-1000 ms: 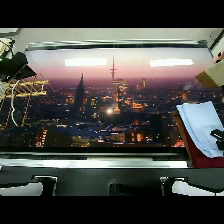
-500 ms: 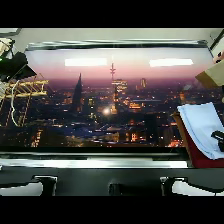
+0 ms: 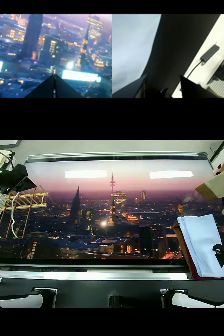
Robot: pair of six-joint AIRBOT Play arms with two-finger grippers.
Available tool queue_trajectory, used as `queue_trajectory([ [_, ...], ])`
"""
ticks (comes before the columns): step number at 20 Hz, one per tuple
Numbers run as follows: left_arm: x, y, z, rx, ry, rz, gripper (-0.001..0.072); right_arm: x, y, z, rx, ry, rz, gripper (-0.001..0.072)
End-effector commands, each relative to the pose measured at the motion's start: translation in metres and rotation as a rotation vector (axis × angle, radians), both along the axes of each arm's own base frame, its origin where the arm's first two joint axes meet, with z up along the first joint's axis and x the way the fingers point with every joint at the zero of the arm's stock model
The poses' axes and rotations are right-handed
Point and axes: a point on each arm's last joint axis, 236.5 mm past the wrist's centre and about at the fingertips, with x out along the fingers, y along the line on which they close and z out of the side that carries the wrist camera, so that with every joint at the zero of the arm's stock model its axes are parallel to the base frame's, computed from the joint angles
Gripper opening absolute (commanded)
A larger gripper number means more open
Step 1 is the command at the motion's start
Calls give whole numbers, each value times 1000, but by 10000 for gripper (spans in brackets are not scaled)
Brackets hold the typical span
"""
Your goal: Fold the clothes and pants, and hang the long-sleeved shirts on hangers.
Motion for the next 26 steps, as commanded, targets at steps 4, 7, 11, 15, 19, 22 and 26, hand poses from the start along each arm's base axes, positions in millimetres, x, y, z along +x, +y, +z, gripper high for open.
queue_trajectory([
  [4,1,19,-31,121,61,-14,140,77,8,-3,102,-390,167,281],
  [7,-21,22,-83,239,202,-110,80,199,77,18,294,-879,344,222],
  [11,-44,-4,-137,293,266,-323,19,247,210,26,500,-919,756,39],
  [15,-49,-13,-153,293,288,-349,21,247,295,27,587,-873,1062,40],
  [19,-49,-13,-155,292,293,-349,21,232,325,25,658,-818,1160,42],
  [22,-49,-13,-155,292,293,-349,21,234,326,26,654,-827,1164,41],
  [26,-49,-13,-155,292,293,-349,21,235,326,26,653,-829,1164,41],
])
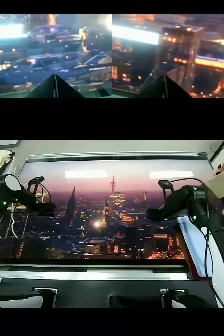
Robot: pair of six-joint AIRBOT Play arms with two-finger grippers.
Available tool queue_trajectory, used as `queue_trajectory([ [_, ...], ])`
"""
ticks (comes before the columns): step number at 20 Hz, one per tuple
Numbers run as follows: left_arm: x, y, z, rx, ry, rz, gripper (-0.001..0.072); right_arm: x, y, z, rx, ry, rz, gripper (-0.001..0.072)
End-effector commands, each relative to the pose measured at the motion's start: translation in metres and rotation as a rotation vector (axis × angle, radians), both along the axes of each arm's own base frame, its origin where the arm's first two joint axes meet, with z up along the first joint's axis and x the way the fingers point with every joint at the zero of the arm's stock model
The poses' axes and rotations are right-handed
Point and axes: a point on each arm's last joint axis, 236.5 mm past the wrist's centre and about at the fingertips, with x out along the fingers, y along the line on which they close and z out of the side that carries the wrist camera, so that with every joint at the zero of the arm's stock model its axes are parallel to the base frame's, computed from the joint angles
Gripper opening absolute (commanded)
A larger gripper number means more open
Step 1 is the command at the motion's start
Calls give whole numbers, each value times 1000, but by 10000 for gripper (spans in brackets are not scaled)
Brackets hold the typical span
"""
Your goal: Fold the clothes and pants, and hang the long-sleeved shirts on hangers.
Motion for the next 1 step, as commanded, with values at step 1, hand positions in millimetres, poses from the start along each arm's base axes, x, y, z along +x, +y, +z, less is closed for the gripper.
queue_trajectory([
  [1,0,0,-1,1,0,-3,21,0,4,1,4,-4,12,41],
])
